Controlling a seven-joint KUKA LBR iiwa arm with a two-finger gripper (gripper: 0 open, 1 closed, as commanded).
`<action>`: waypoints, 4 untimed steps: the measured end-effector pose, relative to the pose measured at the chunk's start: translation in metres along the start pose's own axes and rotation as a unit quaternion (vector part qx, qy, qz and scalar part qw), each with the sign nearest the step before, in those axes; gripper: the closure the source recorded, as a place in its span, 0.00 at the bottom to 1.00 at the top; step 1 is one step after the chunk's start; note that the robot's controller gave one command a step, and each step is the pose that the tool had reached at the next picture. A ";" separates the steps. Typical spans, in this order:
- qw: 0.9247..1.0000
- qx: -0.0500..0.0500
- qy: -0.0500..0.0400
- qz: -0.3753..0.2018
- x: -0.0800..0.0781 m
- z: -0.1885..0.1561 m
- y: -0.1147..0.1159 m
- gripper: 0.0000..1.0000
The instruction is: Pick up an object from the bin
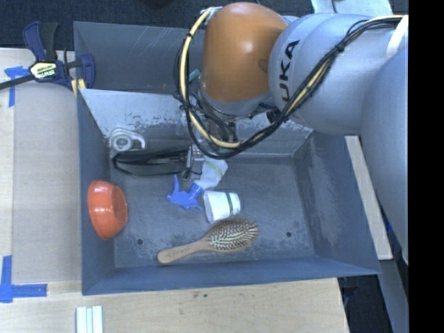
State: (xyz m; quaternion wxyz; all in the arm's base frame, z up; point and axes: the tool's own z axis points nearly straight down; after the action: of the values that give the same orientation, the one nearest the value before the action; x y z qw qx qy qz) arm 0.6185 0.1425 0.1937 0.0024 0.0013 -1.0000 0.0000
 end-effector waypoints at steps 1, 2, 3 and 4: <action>1.000 -0.001 -0.004 0.001 -0.002 -0.005 -0.001 0.00; 0.995 -0.001 -0.006 -0.100 0.028 0.104 -0.035 0.00; 0.981 0.000 -0.009 -0.193 0.040 0.064 -0.043 0.00; 0.993 -0.003 -0.017 -0.117 0.026 0.118 -0.038 0.00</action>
Offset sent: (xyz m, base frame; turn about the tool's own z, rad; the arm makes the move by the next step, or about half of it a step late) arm -0.0354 -0.0415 -0.1237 -0.2324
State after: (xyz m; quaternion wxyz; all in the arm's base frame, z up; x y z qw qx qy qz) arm 0.5919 0.1043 0.0756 -0.0149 0.1179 -0.9929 -0.0028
